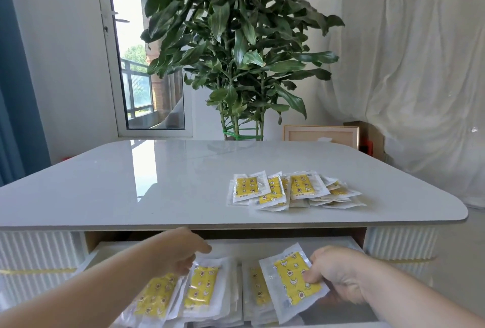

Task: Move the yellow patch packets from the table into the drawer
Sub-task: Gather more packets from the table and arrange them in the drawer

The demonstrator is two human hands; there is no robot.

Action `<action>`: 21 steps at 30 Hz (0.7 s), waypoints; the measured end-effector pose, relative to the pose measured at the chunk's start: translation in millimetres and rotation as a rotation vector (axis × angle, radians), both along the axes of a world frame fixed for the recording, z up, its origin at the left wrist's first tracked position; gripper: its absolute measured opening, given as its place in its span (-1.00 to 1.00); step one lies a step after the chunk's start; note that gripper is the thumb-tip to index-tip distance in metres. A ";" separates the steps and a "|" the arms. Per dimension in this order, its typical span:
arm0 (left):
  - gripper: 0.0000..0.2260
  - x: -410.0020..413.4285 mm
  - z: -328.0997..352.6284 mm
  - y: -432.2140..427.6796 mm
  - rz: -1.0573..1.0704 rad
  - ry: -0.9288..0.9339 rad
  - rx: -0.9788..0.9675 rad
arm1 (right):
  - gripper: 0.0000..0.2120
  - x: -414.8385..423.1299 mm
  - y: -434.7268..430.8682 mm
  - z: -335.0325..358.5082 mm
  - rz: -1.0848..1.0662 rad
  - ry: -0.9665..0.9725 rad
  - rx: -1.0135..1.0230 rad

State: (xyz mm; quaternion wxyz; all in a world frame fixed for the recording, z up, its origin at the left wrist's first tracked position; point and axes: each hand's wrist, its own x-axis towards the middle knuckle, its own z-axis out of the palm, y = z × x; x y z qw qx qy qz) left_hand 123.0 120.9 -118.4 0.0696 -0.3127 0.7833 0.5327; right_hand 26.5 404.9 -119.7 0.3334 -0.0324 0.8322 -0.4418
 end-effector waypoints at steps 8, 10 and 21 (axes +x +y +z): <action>-0.83 28.1 60.9 12.1 -0.130 0.115 0.105 | -0.93 -10.7 -17.9 -2.2 -0.059 -0.067 0.022; -0.80 31.8 72.9 15.3 -0.100 0.188 0.122 | -0.92 -15.4 -25.1 -2.9 -0.084 -0.058 0.040; -0.79 34.5 88.8 33.9 -0.129 0.299 0.230 | -0.90 -36.8 -65.5 -39.6 0.037 -0.114 0.290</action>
